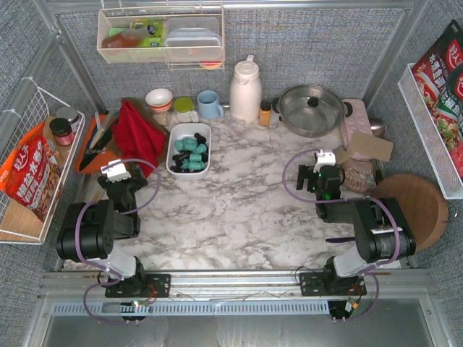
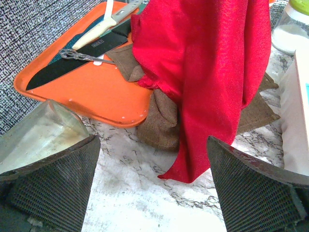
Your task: Mix the coffee capsules in the storage basket
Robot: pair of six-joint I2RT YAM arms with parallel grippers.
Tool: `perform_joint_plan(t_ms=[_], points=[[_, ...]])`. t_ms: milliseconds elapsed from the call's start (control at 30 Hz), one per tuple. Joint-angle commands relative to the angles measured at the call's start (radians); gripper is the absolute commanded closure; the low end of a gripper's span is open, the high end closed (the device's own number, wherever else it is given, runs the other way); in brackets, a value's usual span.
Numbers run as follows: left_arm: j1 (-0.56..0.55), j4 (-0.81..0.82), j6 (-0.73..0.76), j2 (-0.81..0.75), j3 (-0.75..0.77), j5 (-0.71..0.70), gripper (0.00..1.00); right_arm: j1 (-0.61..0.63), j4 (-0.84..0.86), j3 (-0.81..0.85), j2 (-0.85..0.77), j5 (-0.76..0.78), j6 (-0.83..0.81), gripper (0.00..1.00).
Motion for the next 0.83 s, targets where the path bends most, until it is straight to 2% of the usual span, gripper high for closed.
perform_joint_plan(t_ms=[0,367,800], points=[[0.000,0.002,-0.004,-0.003,0.002,0.000,0.01,-0.001,0.001,0.010,-0.001,-0.004,0.003,0.01],[0.000,0.002,-0.004,-0.001,0.002,0.001,0.01,-0.006,0.062,-0.007,0.017,-0.012,0.000,0.01],[0.001,0.001,-0.004,-0.002,0.002,0.000,0.01,-0.009,-0.002,0.013,0.001,-0.019,0.005,0.01]])
